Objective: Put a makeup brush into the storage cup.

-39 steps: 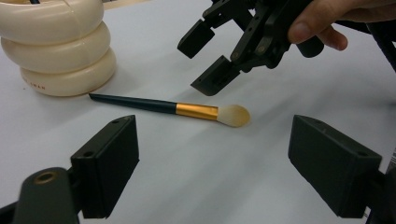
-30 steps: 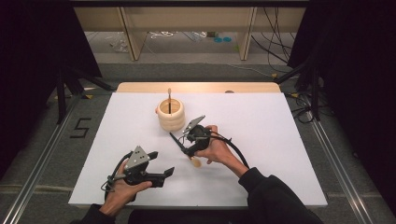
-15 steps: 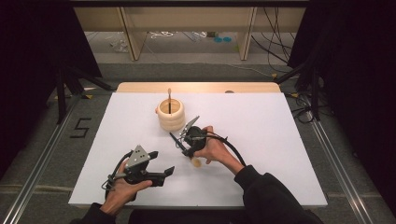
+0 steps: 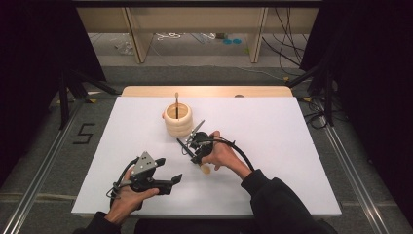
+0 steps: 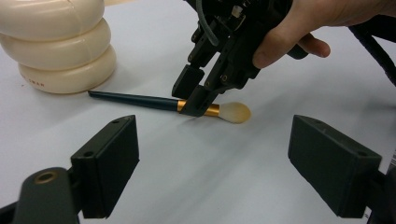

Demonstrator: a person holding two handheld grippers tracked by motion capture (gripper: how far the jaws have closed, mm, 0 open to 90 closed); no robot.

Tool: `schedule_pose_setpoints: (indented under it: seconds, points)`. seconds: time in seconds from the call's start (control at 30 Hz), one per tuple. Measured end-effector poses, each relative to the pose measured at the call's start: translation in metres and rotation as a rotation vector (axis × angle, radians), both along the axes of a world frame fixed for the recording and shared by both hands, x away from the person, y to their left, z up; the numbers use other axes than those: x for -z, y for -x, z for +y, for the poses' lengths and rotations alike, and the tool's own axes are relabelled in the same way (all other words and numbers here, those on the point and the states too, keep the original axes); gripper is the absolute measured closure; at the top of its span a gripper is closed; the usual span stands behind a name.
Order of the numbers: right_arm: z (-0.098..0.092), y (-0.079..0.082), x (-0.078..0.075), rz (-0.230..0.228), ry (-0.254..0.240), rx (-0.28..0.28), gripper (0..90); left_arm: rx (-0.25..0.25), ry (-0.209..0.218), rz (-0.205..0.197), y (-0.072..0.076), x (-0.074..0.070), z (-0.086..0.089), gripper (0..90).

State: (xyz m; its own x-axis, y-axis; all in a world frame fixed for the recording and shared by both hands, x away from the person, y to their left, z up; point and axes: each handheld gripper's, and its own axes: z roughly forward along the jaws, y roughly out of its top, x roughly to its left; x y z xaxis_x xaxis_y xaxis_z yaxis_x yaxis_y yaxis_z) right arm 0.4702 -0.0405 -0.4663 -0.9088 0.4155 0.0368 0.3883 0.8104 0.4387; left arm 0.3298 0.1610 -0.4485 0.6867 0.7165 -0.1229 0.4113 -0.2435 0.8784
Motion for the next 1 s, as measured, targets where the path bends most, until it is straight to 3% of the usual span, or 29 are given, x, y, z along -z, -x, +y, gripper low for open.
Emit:
schedule_pose_setpoints:
  seconds: [0.2,0.4,0.43,0.47,0.5,0.53,0.87,1.0]
  points:
    - [-0.001,-0.007,-0.001,0.018,0.027,-0.018,76.2,-0.005,-0.003,-0.003,0.001,0.000,0.000,16.2]
    - [-0.001,-0.012,-0.003,0.018,0.084,-0.035,76.6,0.009,-0.012,-0.011,0.000,0.000,0.000,16.4]
    - [-0.001,-0.014,-0.003,0.003,0.106,-0.053,76.5,-0.010,-0.007,0.000,0.001,0.000,0.000,16.5]
    - [0.000,-0.014,-0.004,0.029,0.093,-0.038,76.5,-0.008,-0.006,-0.001,0.001,0.000,-0.001,16.6]
    - [0.001,-0.014,-0.003,0.021,0.099,-0.028,76.4,-0.002,0.000,0.000,0.001,0.000,-0.001,16.6]
    - [0.001,-0.015,-0.004,0.009,0.119,-0.055,76.5,0.000,0.002,-0.002,0.001,0.000,-0.001,16.6]
    - [0.001,-0.012,-0.006,-0.016,0.150,-0.093,77.4,-0.005,-0.010,-0.006,0.000,-0.001,0.000,17.5]
    - [-0.001,-0.008,-0.010,-0.026,0.129,-0.089,77.5,-0.006,-0.008,-0.004,0.000,0.000,0.001,17.7]
